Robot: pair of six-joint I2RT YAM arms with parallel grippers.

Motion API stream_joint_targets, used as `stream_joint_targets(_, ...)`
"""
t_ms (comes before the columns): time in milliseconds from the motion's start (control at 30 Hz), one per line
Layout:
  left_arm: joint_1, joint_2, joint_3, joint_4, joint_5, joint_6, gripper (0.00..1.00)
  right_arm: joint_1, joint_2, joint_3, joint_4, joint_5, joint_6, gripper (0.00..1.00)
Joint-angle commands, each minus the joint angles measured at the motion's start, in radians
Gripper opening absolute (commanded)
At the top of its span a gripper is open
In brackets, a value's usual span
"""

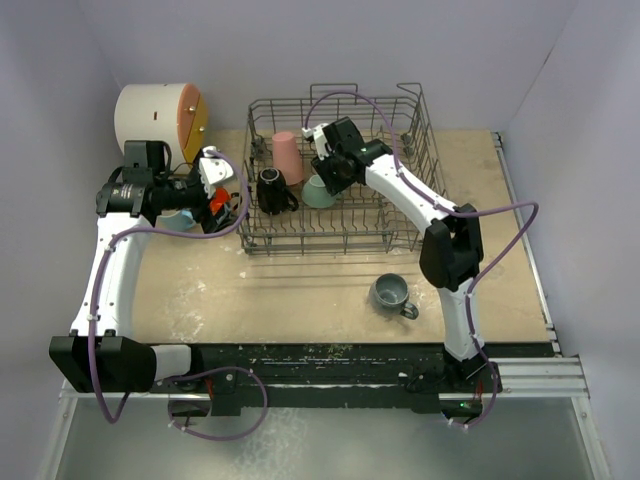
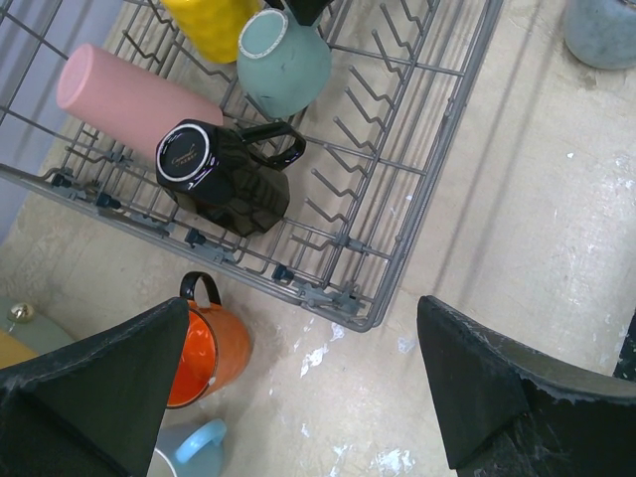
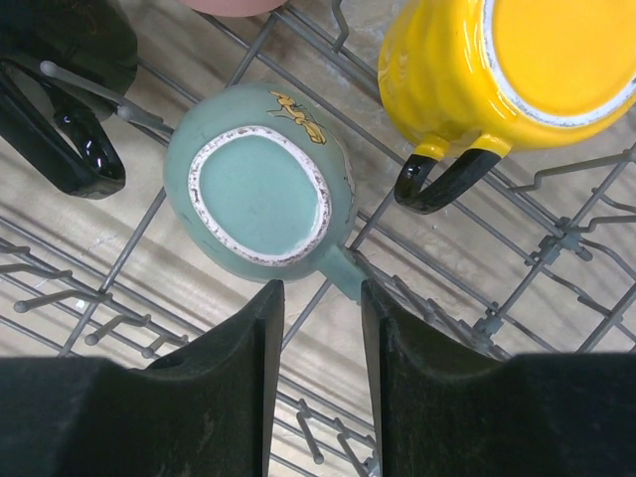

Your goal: Unload the cups from the dish rack

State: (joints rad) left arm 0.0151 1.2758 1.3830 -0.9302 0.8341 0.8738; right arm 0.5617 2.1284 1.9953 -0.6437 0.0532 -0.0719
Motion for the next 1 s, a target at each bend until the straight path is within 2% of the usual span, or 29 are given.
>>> stream_joint_targets(0, 0.005, -0.013, -0.001, 0.035, 0.034, -0.012, 0.99, -0.006, -0.01, 0.01, 0.022, -0.019, -0.013, 0.38)
stream_joint_targets(400, 0.005, -0.014, 0.001, 0.047, 0.033, -0.022, 0.99, -0.006, -0.004, -0.069, 0.035, -0.061, -0.013, 0.32)
stream_joint_targets(567, 0.006, -0.02, -0.002, 0.048, 0.034, -0.026, 0.99, -0.006, -0.008, -0.075, 0.041, -0.054, -0.012, 0.26)
stream_joint_targets(700, 0.005, -0.022, -0.004, 0.046, 0.036, -0.028, 0.99, -0.003, -0.016, -0.071, 0.057, -0.027, -0.057, 0.38)
stream_joint_targets(967, 0.005, -0.032, -0.007, 0.039, 0.035, -0.032, 0.99, -0.016, -0.047, -0.065, 0.09, -0.059, -0.092, 0.42)
